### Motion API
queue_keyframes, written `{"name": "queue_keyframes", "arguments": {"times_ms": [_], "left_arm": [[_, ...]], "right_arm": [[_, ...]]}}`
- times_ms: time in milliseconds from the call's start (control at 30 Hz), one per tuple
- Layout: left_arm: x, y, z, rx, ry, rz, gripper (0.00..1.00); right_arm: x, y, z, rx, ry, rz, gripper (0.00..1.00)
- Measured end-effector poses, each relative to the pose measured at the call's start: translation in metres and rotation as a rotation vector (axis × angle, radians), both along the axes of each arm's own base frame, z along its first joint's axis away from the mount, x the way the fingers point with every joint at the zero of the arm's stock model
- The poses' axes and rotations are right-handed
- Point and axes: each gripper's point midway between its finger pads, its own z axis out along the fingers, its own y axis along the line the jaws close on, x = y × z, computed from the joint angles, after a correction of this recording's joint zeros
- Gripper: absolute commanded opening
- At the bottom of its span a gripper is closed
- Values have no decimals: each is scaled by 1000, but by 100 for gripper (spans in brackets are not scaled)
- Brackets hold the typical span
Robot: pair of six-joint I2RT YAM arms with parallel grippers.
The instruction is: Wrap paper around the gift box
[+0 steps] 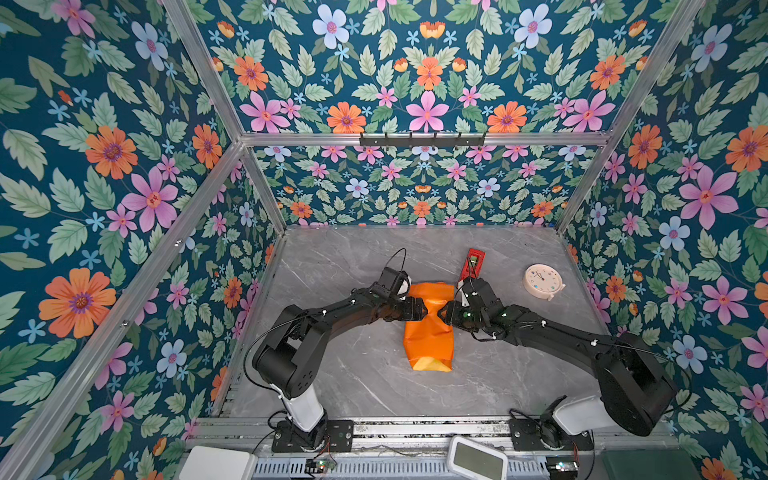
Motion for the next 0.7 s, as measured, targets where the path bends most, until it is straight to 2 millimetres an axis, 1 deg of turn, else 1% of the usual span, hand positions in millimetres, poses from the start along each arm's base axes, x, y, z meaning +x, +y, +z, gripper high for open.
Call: {"name": "queue_keyframes", "arguments": {"times_ms": [367,533,700], "left_arm": [[0,0,0,1,-3,1,87],[0,0,0,1,-4,2,87],[0,1,0,3,-5,3,88]], "right_arm": [[5,6,-13,12,22,-5,53],[8,5,-17,41,37,-18,57],[13,5,-17,80,38,-15,62]]}}
